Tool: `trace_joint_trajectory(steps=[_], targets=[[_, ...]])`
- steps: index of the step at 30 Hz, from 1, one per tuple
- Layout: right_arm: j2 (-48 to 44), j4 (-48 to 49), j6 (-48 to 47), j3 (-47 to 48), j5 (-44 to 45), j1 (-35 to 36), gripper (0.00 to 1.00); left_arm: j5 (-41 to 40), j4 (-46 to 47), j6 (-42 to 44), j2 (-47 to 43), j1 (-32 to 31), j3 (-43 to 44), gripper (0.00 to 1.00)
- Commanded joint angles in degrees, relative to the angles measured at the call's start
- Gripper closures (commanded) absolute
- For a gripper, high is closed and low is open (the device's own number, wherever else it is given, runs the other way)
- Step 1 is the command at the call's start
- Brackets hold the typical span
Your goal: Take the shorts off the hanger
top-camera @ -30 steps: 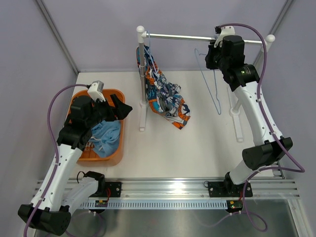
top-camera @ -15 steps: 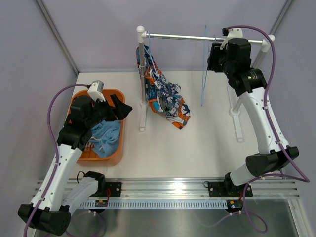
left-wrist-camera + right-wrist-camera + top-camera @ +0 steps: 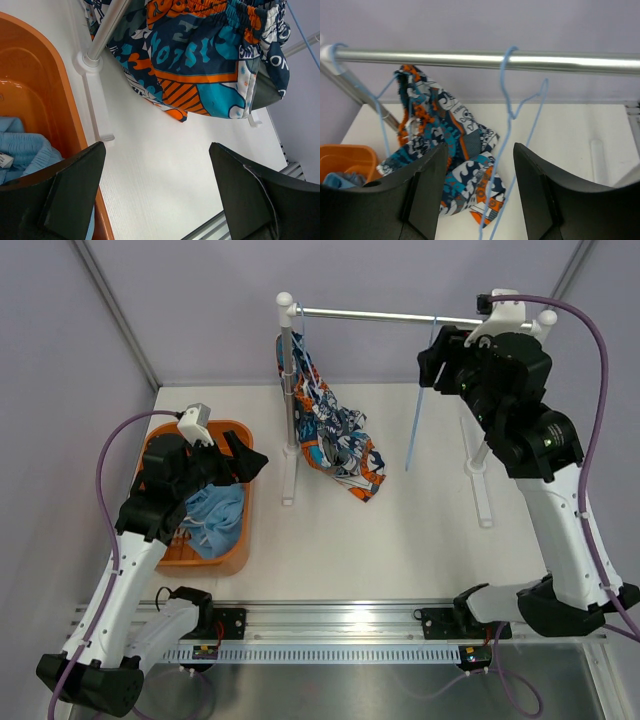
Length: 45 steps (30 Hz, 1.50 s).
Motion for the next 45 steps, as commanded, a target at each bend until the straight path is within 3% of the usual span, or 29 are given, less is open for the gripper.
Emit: trace_joint_trajectory(steps=[1, 10, 22, 36, 45], targets=[[2.8, -0.6, 1.9, 2.2, 2.1, 6.9, 0.36, 1.4, 2.6, 0.5, 0.4, -0.2, -0.5, 0.11], [18.7, 3.9, -0.8, 10.6, 4.8, 18.0, 0.33, 0.3, 1.9, 1.1, 0.7, -0.2, -0.2, 0.11], [25.7, 26.6, -3.5, 2.8, 1.7, 18.2, 0.32, -0.1, 1.5, 1.5, 1.1, -0.3, -0.5, 0.11], [33.3, 36.6, -6.0, 5.1, 5.7, 18.1, 0.31, -0.2, 1.5, 1.7, 1.0, -0.7, -0.9, 0.11], [36.2, 42.4, -6.9, 6.1, 8.1, 18.2, 0.38, -0.6, 1.1, 2.0, 0.8, -1.2, -1.0, 0.11]])
